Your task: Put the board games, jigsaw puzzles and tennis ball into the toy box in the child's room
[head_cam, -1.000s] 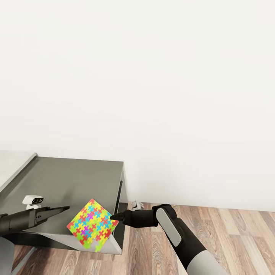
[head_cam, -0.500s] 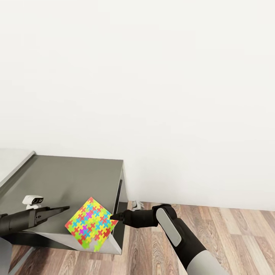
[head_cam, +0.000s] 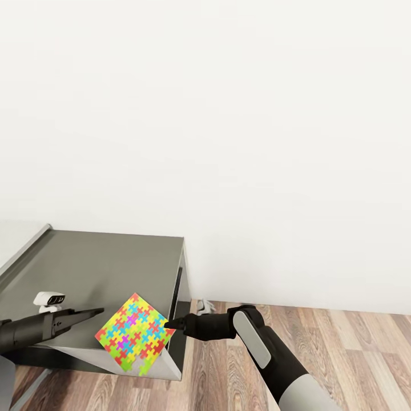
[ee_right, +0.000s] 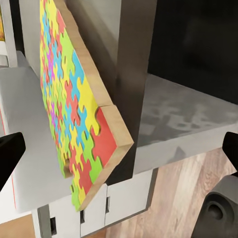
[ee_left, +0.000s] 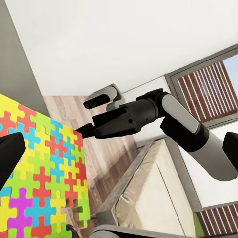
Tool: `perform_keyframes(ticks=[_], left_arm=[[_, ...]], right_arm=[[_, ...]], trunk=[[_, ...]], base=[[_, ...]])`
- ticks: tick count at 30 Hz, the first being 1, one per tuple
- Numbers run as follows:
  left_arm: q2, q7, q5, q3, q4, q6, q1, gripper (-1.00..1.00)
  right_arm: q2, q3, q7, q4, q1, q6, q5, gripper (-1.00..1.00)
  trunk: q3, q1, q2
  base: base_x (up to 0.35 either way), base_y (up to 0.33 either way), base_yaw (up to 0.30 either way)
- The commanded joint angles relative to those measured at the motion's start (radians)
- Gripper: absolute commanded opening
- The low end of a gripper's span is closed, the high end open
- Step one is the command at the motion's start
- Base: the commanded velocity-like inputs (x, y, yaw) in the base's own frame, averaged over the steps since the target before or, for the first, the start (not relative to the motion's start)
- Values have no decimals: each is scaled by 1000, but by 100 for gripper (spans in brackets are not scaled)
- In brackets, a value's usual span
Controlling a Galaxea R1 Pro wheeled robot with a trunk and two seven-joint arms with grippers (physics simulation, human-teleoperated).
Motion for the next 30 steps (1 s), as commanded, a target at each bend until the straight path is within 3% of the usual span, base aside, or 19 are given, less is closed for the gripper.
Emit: perform_keyframes(ticks=[1,15,30], left_arm=[[0,-4,0,0,0,11,0,100],[1,-4,0,0,-2,11,0,100],[1,-4,0,0,-2,11,0,100]], right_arm=[[0,-1,8,0,-1,3,9,100],[0,0,8,0,-1,3,9,100],[0,0,8,0,-1,3,9,100]], trunk=[[-1,0,0],[-1,0,0],[-1,0,0]], base=[[0,0,0],[0,3,0],[0,87,0]])
